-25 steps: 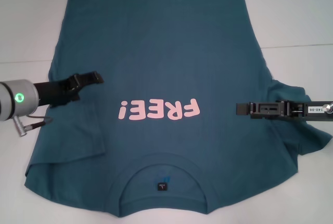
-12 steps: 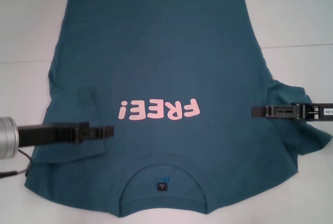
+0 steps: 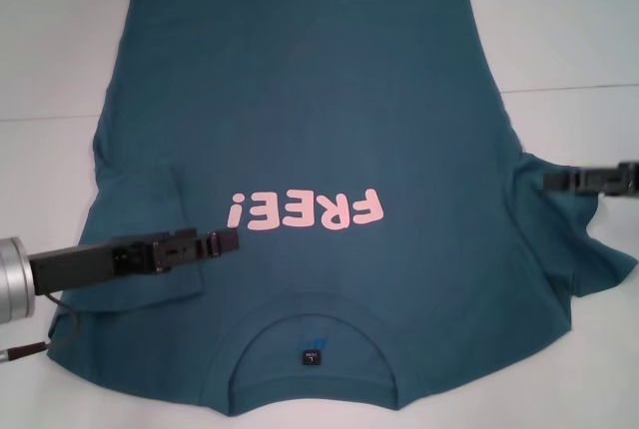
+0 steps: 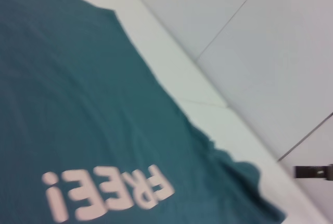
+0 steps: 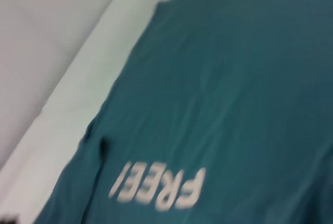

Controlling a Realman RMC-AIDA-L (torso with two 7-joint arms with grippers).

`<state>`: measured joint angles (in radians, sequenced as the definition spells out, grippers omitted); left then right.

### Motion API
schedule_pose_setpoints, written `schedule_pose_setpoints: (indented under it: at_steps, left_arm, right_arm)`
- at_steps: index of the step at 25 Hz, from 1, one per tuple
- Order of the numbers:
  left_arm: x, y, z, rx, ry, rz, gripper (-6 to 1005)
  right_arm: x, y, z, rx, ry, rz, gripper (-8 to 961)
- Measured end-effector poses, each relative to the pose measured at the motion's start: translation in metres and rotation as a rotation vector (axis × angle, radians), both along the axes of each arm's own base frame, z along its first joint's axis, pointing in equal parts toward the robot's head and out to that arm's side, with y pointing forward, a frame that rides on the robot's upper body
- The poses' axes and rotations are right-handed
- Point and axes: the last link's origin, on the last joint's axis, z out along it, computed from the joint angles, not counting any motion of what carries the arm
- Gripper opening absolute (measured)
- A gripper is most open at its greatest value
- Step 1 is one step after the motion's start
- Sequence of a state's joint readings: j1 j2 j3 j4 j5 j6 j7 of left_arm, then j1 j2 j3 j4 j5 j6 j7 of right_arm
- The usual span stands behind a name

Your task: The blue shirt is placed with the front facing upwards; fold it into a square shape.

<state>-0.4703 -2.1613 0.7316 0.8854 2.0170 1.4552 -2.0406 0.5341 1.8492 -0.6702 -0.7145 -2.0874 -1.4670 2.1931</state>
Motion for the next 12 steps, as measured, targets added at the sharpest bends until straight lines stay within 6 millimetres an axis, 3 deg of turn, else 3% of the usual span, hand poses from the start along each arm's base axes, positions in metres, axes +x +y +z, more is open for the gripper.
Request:
schedule_pose_setpoints:
  at_steps: [7,12]
  left_arm:
    - [0.003,-0.001,0.007,0.016,-0.072,0.015,932]
    - [0.0,0.0,0.01,0.032,-0.079,0.031,932]
  right_arm:
    - [0.014,0.007,0.033,0.109,0.082,-0.207,933]
    - [0.018,0.006,0.045,0.096,0.062,-0.239,932]
